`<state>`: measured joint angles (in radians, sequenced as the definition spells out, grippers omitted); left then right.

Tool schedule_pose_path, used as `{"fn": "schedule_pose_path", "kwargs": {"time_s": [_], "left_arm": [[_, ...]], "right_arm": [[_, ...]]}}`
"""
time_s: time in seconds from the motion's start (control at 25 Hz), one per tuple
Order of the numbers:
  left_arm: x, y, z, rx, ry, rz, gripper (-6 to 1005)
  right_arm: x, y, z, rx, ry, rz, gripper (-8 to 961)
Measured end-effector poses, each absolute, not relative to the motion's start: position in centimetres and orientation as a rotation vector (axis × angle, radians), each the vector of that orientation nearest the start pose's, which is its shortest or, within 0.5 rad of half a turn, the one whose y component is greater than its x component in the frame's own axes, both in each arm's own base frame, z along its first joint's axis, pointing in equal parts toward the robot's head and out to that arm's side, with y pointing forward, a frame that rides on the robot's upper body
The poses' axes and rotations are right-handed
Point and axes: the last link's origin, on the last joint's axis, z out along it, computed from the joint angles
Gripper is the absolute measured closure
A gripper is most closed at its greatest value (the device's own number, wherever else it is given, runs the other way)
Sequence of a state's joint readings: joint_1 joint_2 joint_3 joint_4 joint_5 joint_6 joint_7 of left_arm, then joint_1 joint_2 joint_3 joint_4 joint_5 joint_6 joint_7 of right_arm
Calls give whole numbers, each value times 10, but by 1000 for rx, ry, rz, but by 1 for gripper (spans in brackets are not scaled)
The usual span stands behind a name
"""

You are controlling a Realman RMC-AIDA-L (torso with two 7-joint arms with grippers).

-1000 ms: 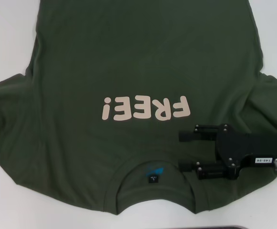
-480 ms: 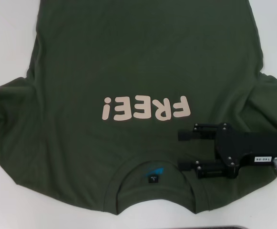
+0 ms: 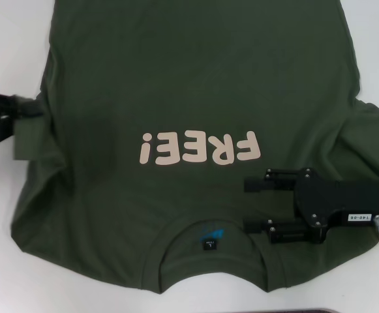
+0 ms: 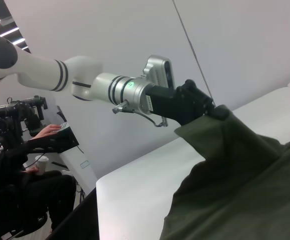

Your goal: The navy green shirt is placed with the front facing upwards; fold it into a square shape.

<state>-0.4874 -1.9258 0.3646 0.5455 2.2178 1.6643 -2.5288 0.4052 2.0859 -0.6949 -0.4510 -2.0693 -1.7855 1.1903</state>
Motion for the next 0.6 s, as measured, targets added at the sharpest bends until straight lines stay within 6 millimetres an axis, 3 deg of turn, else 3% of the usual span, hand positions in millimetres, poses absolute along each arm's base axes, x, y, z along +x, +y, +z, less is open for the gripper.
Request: {"fn": "schedule_pose_path", "kwargs": {"time_s": [0.24,0.6], "left_arm": [[-313,315,33,1913,2344,902,963],[-306,320,-7,1914,2371,882,961]], "right_arm": [[286,238,-37,-2924,724,926,157],[286,236,-38,-2924,737,934,156]]}}
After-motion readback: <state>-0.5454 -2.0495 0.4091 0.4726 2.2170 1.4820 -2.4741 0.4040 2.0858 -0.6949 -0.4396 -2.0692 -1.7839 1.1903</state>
